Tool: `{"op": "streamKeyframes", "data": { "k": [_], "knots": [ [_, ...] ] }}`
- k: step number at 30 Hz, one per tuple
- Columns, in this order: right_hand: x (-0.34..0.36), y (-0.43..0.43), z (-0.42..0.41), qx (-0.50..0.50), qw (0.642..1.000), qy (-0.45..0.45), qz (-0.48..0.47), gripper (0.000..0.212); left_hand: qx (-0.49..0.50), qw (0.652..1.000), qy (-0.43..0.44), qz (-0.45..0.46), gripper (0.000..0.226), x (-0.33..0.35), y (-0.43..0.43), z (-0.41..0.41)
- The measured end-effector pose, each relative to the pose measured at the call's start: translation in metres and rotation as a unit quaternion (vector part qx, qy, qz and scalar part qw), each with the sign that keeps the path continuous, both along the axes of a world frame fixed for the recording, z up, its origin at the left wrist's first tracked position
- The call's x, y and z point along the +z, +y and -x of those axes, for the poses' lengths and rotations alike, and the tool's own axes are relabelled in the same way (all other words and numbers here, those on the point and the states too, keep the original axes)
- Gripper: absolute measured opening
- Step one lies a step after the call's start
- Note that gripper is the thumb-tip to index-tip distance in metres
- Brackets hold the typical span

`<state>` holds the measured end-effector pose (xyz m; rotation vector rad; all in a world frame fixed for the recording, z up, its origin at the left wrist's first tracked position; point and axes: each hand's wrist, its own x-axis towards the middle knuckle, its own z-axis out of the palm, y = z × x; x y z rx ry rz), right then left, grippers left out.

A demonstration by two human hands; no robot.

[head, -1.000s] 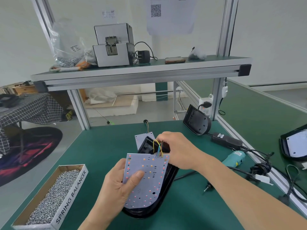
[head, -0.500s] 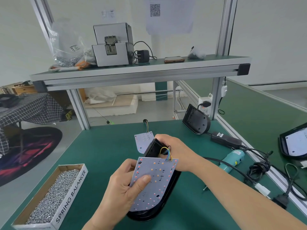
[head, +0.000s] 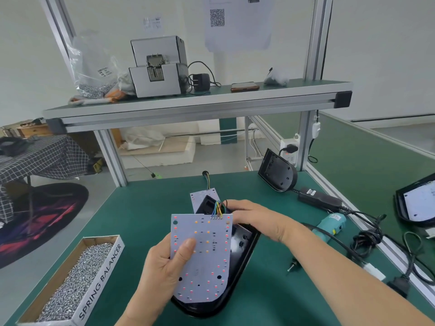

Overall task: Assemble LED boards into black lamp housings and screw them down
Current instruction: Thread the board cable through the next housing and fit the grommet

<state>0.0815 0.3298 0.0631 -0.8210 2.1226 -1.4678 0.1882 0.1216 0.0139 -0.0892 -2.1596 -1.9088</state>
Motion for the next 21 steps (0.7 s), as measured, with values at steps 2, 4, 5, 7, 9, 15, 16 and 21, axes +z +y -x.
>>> {"op": "streamKeyframes", "data": {
  "k": [2, 4, 5, 7, 9, 15, 16, 21],
  "knots": [
    [-0.005, -0.004, 0.000, -0.012, 0.999, 0.048, -0.016, 0.039, 0.006, 0.999, -0.014, -0.029, 0.023, -0.002, -0.001, 0.000],
    [-0.009, -0.008, 0.001, -0.034, 0.996, 0.075, -0.036, 0.047, 0.011, 0.999, -0.021, -0.047, 0.025, -0.004, -0.001, 0.000],
    [-0.010, -0.009, 0.002, -0.042, 0.995, 0.082, -0.042, 0.046, 0.014, 0.998, -0.024, -0.051, 0.025, -0.004, -0.001, 0.000],
    [-0.009, -0.008, 0.003, -0.040, 0.994, 0.084, -0.053, 0.035, 0.019, 0.997, -0.030, -0.063, 0.027, -0.004, -0.002, 0.001],
    [-0.006, -0.008, 0.002, -0.036, 0.994, 0.086, -0.060, 0.034, 0.024, 0.997, -0.031, -0.068, 0.029, -0.004, -0.003, 0.002],
    [0.003, -0.012, 0.001, -0.050, 0.986, 0.128, -0.091, 0.066, 0.027, 0.995, -0.040, -0.092, 0.032, 0.000, -0.003, 0.001],
    [0.003, -0.012, 0.002, -0.052, 0.986, 0.131, -0.094, 0.070, 0.027, 0.994, -0.041, -0.094, 0.032, 0.000, -0.003, 0.001],
    [0.003, -0.013, 0.006, -0.033, 0.998, -0.043, -0.022, 0.074, 0.037, 0.991, -0.040, -0.120, 0.036, 0.001, -0.002, -0.002]
  ]
}}
